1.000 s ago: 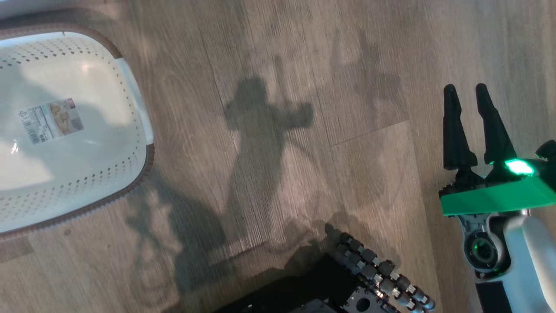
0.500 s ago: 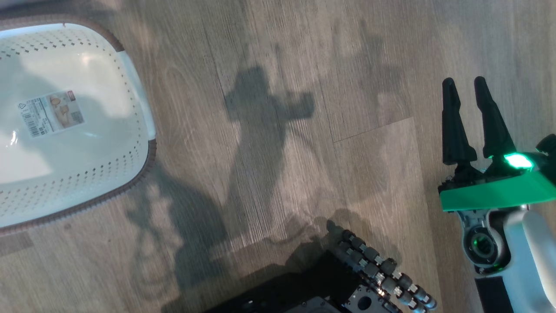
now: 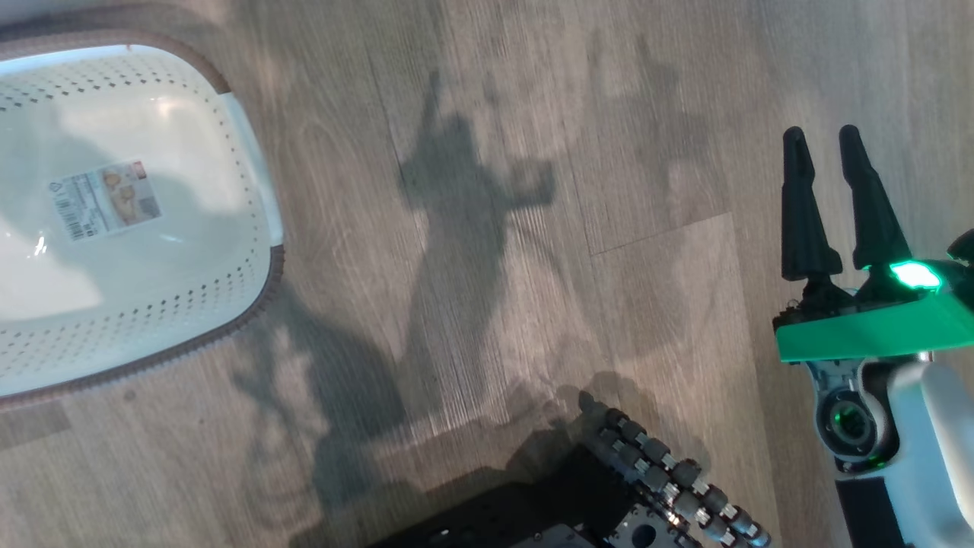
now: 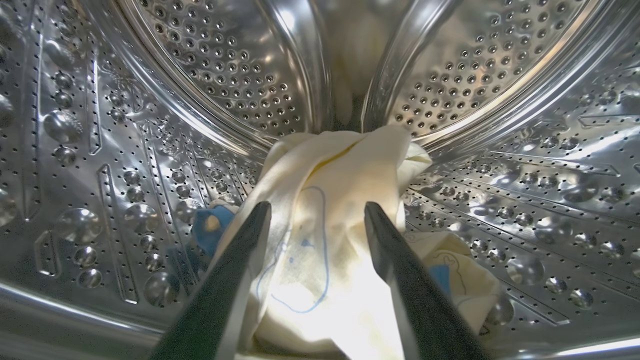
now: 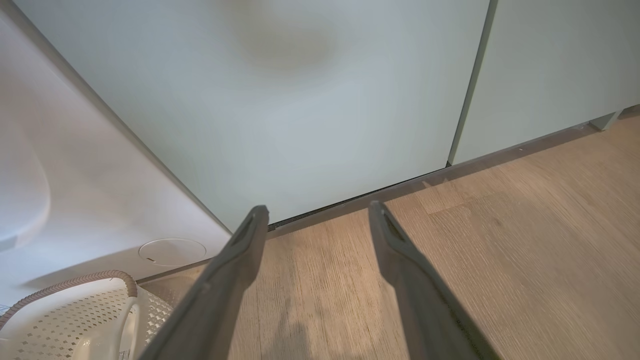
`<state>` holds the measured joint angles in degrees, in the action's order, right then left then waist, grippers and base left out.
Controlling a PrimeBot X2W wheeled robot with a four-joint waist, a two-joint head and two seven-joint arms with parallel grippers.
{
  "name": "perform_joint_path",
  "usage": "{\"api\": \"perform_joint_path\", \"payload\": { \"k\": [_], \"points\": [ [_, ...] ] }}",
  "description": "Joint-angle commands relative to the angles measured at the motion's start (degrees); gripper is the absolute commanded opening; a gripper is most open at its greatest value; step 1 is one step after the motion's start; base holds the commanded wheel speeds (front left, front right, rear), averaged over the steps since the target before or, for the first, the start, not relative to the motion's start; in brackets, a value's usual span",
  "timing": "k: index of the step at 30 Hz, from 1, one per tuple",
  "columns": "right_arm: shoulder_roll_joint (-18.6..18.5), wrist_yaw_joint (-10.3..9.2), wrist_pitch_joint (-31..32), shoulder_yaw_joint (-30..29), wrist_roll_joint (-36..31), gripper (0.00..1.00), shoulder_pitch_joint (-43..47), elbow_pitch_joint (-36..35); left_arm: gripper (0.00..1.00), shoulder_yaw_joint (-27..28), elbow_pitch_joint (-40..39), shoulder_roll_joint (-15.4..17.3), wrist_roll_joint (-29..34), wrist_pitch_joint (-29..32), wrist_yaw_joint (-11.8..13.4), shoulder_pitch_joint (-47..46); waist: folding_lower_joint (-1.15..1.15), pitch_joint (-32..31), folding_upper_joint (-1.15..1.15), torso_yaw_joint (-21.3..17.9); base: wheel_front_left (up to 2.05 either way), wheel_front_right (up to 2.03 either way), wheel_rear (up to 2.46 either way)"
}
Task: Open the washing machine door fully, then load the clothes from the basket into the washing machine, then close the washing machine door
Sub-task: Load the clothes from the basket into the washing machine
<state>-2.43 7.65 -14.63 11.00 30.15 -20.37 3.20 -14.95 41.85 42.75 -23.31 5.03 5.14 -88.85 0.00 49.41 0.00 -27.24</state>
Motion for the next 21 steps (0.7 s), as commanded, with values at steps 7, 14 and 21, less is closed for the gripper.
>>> {"api": "perform_joint_path", "payload": {
  "k": [7, 14, 21],
  "points": [
    [-0.45, -0.16, -0.37, -1.21, -1.64, 1.00, 1.21, -1.01, 1.00, 1.16, -2.10, 1.03, -2.45, -1.17, -0.04, 3.47, 0.00, -1.62, 0.00, 1.96, 0.00, 0.00, 0.00],
    [-0.74, -0.16, -0.37, -2.67, -3.14, 1.00, 1.91, -1.55, 1.00, 2.19, -4.40, 0.05, -4.71, -3.22, 0.55, 9.16, 0.00, -3.67, 0.00, 4.48, 0.00, 0.00, 0.00],
    [-1.81, -0.16, -0.37, -3.89, -4.17, 1.00, 3.03, -2.26, 1.00, 4.02, -9.61, -1.09, -7.19, -6.50, 2.44, 17.64, 0.00, -6.37, 0.00, 7.46, 0.00, 0.00, 0.00]
  ]
}}
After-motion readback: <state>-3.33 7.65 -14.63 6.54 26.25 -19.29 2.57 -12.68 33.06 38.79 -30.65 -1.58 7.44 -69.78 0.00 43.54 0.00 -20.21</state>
